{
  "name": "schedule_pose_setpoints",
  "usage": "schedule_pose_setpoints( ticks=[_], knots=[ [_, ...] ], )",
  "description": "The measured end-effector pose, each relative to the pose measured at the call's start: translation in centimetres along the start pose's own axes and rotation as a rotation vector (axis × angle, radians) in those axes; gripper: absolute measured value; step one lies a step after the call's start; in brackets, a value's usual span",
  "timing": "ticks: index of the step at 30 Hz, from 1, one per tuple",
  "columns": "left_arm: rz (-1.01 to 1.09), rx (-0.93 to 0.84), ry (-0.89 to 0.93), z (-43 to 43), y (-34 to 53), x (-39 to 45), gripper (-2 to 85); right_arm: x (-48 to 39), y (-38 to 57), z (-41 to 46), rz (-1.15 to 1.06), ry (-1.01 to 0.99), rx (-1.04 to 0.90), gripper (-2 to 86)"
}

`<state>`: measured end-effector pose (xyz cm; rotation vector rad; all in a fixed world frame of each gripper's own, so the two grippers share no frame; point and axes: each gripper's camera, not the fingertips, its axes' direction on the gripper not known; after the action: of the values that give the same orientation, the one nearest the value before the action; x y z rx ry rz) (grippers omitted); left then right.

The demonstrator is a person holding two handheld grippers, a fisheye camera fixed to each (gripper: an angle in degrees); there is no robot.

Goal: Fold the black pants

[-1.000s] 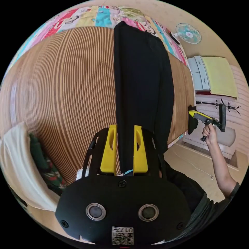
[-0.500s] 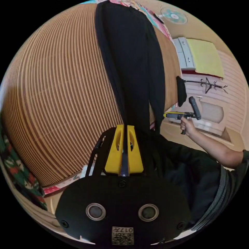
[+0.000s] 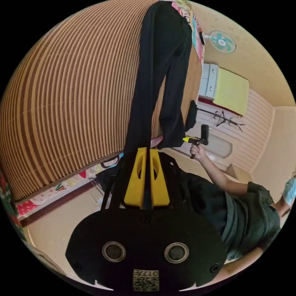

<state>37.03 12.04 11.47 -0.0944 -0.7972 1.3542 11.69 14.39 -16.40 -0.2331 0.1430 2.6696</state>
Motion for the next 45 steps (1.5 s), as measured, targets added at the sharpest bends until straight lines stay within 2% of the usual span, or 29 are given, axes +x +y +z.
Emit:
schedule_pose_setpoints(
  ticks=[1, 2, 3, 5, 6, 8, 10, 11, 13, 16, 19, 20, 22, 25, 29, 31, 33, 35, 40, 45],
  knots=[
    [0.046, 0.027, 0.168, -0.6, 1.0, -0.2, -0.6, -0.2, 1.2, -1.2, -0.02, -0.022, 0.043, 3.1],
    [0.063, 0.046, 0.236, -0.9, 1.6, -0.4, -0.7, 0.1, 3.5, -3.4, -0.009, -0.004, 0.11, 2.9],
    [0.061, 0.088, 0.315, -1.3, 2.7, -1.2, -0.7, 1.4, 5.6, -5.0, 0.099, 0.103, 0.139, 2.8],
    [-0.054, 0.144, 0.212, -1.6, 4.6, -3.4, -0.8, 4.1, 8.5, -7.2, 0.305, 0.283, 0.187, 2.6],
    [-0.173, 0.199, 0.073, -1.9, 6.0, -5.2, -0.8, 5.7, 10.4, -8.7, 0.421, 0.342, 0.262, 2.4],
    [-0.376, 0.222, -0.092, -2.1, 7.9, -7.9, -0.8, 7.0, 12.2, -10.1, 0.51, 0.337, 0.354, 2.1],
    [-0.577, 0.234, -0.236, -2.9, 10.4, -9.7, -0.6, 6.6, 12.8, -10.5, 0.495, 0.362, 0.394, 2.0],
    [-0.595, 0.259, -0.252, -3.3, 10.9, -9.6, -0.5, 5.9, 12.6, -10.1, 0.461, 0.388, 0.369, 1.9],
    [-0.494, 0.347, -0.323, -5.1, 11.1, -7.0, 0.1, 4.3, 12.2, -9.0, 0.385, 0.413, 0.304, 1.7],
    [-0.253, 0.283, -0.429, -4.9, 8.0, -1.3, 2.0, 0.4, 11.2, -6.5, 0.228, 0.418, 0.208, 1.6],
    [0.043, 0.157, -0.341, -1.4, 3.1, 5.6, 7.3, -3.5, 9.9, -4.0, 0.096, 0.427, 0.12, 1.5],
    [0.089, 0.122, -0.315, -0.4, 2.1, 7.0, 8.6, -4.9, 9.3, -3.1, 0.041, 0.436, 0.084, 1.5],
    [0.192, 0.011, -0.263, 3.9, -1.4, 11.8, 16.8, -6.6, 8.3, -1.6, -0.026, 0.453, 0.014, 1.5],
    [0.312, -0.046, -0.289, 8.7, -3.9, 16.7, 18.9, -8.7, 6.7, 0.8, -0.138, 0.447, -0.117, 1.6],
    [0.347, -0.175, -0.456, 14.0, -4.8, 18.7, 13.8, -10.9, 5.0, 2.7, -0.289, 0.408, -0.276, 1.8],
    [0.339, -0.133, -0.659, 15.2, -3.4, 18.8, 4.9, -10.3, 4.5, 2.9, -0.286, 0.44, -0.381, 2.1],
    [0.352, -0.093, -0.723, 15.5, -2.0, 18.5, 3.4, -8.3, 4.1, 1.8, -0.249, 0.458, -0.504, 2.6],
    [0.329, -0.091, -0.692, 15.7, -1.0, 17.6, 2.6, -6.3, 3.6, -0.3, -0.202, 0.449, -0.549, 2.9],
    [0.176, 0.008, -0.59, 15.5, 1.3, 14.5, 1.3, -0.2, -2.3, -9.5, 0.002, 0.401, -0.488, 5.2],
    [0.06, 0.091, -0.53, 15.1, 2.9, 12.6, 0.9, 5.4, -16.4, -20.1, 0.108, 0.205, -0.08, 10.4]
  ],
)
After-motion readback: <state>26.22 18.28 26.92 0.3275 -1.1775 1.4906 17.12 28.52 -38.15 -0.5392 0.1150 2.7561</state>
